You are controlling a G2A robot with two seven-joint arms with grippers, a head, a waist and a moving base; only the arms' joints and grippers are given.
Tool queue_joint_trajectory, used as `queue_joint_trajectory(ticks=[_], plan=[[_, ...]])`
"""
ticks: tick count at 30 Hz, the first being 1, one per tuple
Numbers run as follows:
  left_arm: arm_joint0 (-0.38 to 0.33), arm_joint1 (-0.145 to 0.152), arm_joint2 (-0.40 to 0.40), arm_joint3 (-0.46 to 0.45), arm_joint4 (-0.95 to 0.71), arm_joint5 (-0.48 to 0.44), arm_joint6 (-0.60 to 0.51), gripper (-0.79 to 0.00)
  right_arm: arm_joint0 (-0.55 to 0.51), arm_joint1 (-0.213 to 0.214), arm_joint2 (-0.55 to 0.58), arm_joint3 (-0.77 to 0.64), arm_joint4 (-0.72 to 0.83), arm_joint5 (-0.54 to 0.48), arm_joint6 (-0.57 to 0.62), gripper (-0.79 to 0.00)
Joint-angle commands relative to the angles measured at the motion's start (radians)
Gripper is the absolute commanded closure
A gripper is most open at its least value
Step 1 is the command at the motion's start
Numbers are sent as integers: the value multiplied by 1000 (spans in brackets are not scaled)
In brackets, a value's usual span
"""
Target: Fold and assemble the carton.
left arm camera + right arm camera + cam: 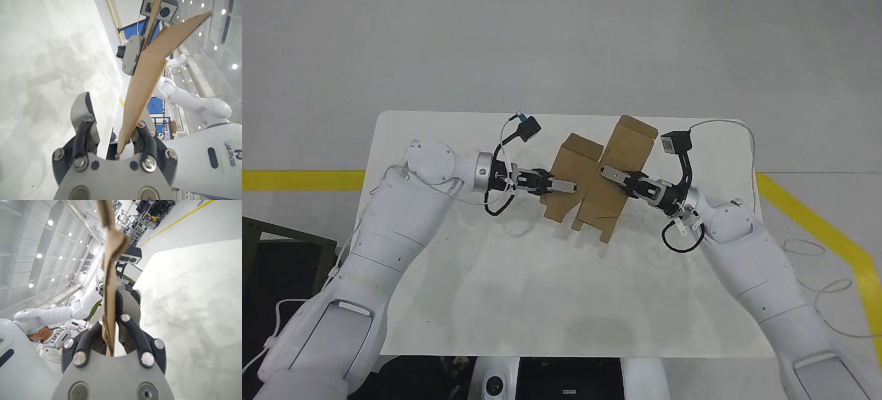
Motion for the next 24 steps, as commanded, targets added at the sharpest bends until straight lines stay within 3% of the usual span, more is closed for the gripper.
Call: queue_joint_trajectory(ticks=[1, 5, 6, 7, 8, 15, 24], plan=[[3, 2, -3, -4, -2, 2, -3, 0, -1, -1, 1, 0, 2, 2, 1, 0], [9, 5, -10, -14, -12, 6, -10, 0, -4, -4, 4, 1, 0, 5, -3, -22], [11, 5, -11, -17, -15, 7, -12, 0, -4, -4, 5, 2, -1, 6, -4, -225], [12, 6, -13, -19, -19, 7, -14, 0, -5, -5, 6, 3, -2, 6, -5, -662], [13, 7, -15, -20, -22, 9, -16, 0, -6, -5, 8, 4, -4, 7, -6, -785], [12, 13, -24, -23, -30, 40, -51, 0, -11, 5, 59, 16, -44, 8, -16, -785], [13, 24, -26, -22, -50, 94, -166, 0, -43, 44, 141, 5, -16, 29, 183, -785]])
